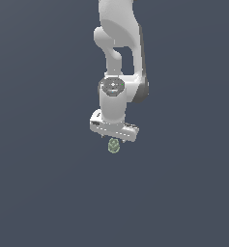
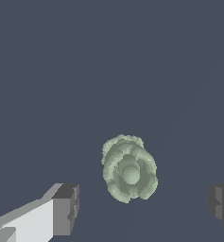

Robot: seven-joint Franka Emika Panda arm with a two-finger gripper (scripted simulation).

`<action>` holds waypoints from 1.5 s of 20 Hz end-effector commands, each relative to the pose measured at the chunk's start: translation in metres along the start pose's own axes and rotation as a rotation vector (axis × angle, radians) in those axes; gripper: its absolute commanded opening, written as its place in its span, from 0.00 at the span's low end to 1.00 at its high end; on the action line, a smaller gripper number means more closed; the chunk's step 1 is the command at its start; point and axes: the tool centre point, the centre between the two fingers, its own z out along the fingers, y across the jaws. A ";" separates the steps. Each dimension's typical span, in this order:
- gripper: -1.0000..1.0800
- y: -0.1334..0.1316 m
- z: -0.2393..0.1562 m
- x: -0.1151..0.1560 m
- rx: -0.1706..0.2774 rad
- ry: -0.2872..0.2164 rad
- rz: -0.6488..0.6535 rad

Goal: Pick up the object and move it to a goal position.

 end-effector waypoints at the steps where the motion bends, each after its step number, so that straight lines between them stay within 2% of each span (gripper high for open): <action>1: 0.96 -0.001 0.006 -0.002 0.001 -0.002 0.027; 10: 0.96 -0.002 0.014 -0.003 0.002 -0.005 0.040; 19: 0.96 -0.002 0.054 -0.004 0.002 -0.005 0.045; 24: 0.96 -0.002 0.061 -0.003 0.002 -0.005 0.045; 25: 0.00 -0.002 0.061 -0.003 0.002 -0.005 0.045; 30: 0.00 -0.002 0.061 -0.003 0.002 -0.005 0.045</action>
